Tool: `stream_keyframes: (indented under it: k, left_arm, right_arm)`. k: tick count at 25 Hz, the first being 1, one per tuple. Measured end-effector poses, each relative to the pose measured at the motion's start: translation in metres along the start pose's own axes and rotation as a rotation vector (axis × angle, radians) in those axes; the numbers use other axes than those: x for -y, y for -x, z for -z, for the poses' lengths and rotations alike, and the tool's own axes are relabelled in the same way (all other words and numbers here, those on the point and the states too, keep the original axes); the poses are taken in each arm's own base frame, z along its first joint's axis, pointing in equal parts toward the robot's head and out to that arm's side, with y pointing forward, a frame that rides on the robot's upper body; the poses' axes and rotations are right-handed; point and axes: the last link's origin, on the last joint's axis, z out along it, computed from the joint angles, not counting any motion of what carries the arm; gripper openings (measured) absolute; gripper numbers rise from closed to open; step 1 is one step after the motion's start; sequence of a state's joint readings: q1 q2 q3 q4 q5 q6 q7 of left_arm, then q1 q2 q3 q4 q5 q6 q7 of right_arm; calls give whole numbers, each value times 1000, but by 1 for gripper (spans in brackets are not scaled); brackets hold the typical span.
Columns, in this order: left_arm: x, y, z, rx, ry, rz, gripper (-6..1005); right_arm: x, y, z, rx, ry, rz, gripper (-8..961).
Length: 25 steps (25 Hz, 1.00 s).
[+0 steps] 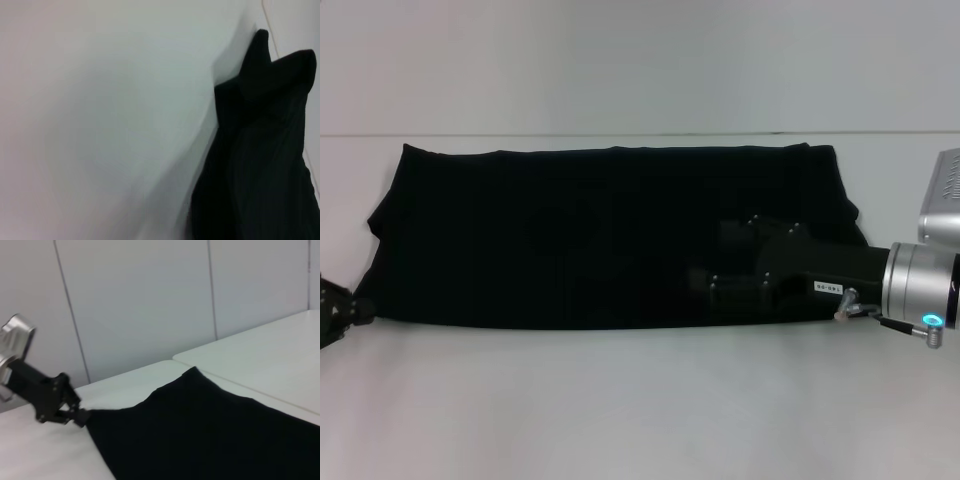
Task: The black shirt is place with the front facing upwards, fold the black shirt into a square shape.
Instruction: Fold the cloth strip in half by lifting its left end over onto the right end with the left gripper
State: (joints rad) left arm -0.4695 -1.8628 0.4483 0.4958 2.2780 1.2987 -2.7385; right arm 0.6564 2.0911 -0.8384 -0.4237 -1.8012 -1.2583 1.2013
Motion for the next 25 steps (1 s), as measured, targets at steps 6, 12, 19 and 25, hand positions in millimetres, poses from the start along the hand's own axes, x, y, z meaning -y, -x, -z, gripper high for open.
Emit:
stream_keyframes:
  k: [6,12,19,25]
  left_arm:
    - [17,6,11,-33,34,36,60]
    - [25,9,17,-53,56,51,58]
    - [17,8,13,-28,62,44,61]
    - [15,11,12,-9,69,94,259]
  right_arm:
    - [6,0,3,8,-42,-11,948]
    - [8,-1,3,4,-55,-12,948]
    - [8,-1,3,3,-52,-11,948]
    - [7,-1,3,4,-49,-11,949]
